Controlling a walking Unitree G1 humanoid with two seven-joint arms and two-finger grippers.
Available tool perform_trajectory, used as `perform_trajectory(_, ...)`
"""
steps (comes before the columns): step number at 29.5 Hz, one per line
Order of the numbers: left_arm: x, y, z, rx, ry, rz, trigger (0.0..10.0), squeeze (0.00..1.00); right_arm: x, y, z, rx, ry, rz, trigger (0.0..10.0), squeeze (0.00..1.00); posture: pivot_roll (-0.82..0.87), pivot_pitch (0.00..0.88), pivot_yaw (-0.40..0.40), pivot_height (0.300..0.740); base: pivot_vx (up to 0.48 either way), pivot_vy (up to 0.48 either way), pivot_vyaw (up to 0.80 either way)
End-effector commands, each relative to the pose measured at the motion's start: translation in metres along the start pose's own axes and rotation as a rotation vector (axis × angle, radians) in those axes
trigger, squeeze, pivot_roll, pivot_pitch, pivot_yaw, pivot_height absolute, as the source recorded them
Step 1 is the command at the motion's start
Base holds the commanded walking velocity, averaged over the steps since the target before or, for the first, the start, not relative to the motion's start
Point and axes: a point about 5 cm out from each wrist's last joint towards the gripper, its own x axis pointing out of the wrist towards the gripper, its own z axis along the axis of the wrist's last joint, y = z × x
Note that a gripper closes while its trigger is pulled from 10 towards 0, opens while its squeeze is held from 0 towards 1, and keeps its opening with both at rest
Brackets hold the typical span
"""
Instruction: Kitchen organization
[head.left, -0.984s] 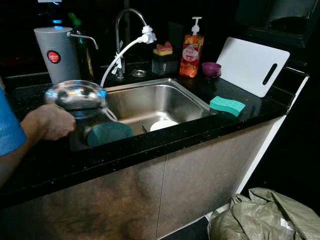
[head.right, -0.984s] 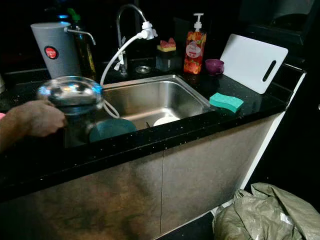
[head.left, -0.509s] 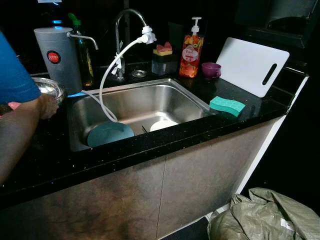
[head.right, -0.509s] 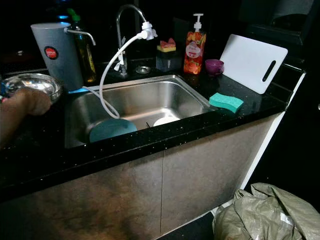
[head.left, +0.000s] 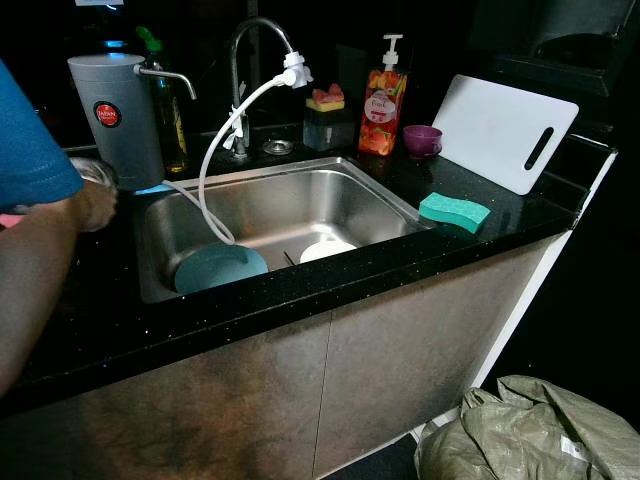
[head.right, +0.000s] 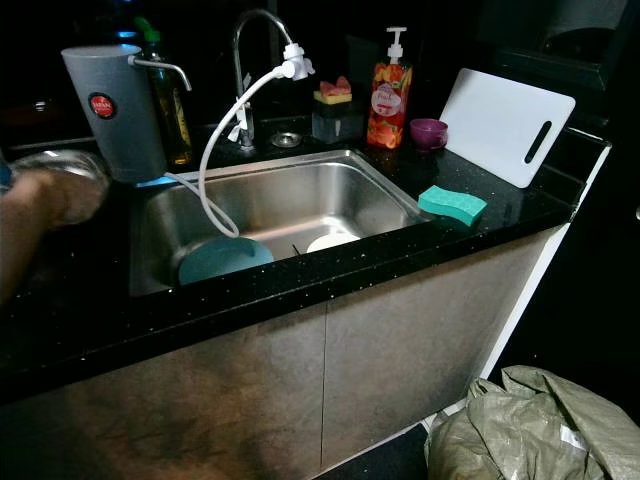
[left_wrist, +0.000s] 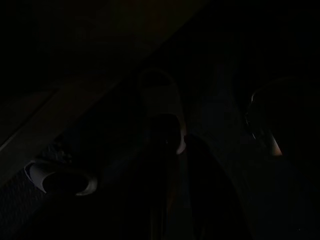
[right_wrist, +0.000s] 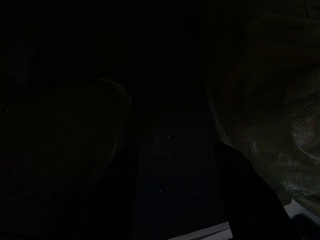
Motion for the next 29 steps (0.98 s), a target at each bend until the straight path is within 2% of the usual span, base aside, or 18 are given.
perform_trajectory(1, -0.0011, -0.0012, -0.0065, 0.005, 0.024, -0.007, 10.0, 0.0, -0.0011, 0.002, -0.0069, 0.008, 0.022, 0.002, 10.0, 0.0, 0.0, 0.111, -0.019, 0.74, 0.0, 0.0, 0.0)
perform_trajectory(29, -0.0015, -0.0013, -0.0086, 0.007, 0.03, -0.007, 10.0, 0.0, -0.0015, 0.0025, -0.0081, 0.011, 0.023, 0.002, 10.0, 0.0, 0.0, 0.117, -0.017, 0.74, 0.0, 0.0, 0.0)
